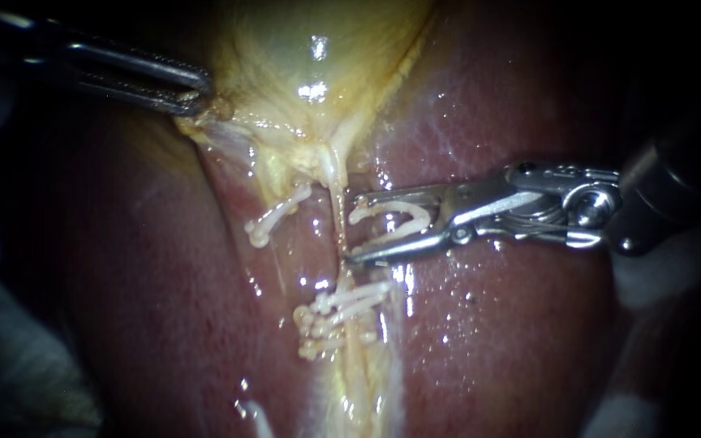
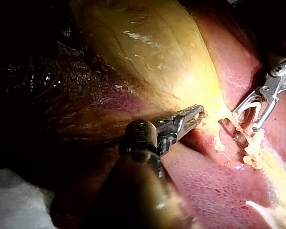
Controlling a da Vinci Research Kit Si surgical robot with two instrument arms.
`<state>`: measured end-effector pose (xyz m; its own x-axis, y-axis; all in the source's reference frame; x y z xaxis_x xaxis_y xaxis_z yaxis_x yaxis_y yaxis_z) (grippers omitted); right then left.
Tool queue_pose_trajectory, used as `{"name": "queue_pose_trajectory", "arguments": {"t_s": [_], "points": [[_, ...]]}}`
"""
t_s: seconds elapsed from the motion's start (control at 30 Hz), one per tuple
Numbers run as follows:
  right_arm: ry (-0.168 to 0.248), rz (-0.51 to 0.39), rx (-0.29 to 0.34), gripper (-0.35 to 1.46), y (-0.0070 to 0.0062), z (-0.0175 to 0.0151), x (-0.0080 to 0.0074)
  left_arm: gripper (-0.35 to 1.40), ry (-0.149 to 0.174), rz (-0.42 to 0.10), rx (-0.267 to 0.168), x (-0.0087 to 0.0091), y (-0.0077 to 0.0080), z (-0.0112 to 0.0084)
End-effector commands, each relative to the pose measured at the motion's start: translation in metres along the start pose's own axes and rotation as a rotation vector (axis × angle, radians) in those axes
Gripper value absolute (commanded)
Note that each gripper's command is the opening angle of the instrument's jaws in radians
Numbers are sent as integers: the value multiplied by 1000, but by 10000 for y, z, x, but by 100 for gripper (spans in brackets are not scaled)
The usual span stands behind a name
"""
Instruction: Clipping third clip right tube
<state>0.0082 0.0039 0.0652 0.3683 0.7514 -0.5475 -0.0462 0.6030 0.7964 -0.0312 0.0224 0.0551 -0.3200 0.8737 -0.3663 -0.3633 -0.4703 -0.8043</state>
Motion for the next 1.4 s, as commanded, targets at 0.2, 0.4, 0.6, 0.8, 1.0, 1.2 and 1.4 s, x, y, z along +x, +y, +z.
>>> {"name": "queue_pose_trajectory", "arguments": {"t_s": [0.2, 0.4, 0.6, 0.8, 1.0, 1.2, 1.4], "points": [[1, 17, -8, 50, 6, 19, -6, -35, 0, 0, 0, 0, 0, 0], [55, 69, 11, 50, 2, 37, -4, -35, 0, 0, 0, 0, 0, 0], [138, 137, 48, 50, 0, 45, 2, -35, 0, 0, 0, 0, 0, 0], [162, 178, 100, 50, -6, 43, 6, -35, 0, 0, 0, 0, 0, 0], [176, 198, 151, 48, -16, 44, 11, -35, 0, 0, 0, 0, 0, 0], [163, 196, 205, 38, -21, 40, 17, -35, 0, 0, 0, 0, 0, 0], [149, 201, 230, 8, -21, 39, 18, -35, 0, 0, 0, 0, 0, 0]]}}
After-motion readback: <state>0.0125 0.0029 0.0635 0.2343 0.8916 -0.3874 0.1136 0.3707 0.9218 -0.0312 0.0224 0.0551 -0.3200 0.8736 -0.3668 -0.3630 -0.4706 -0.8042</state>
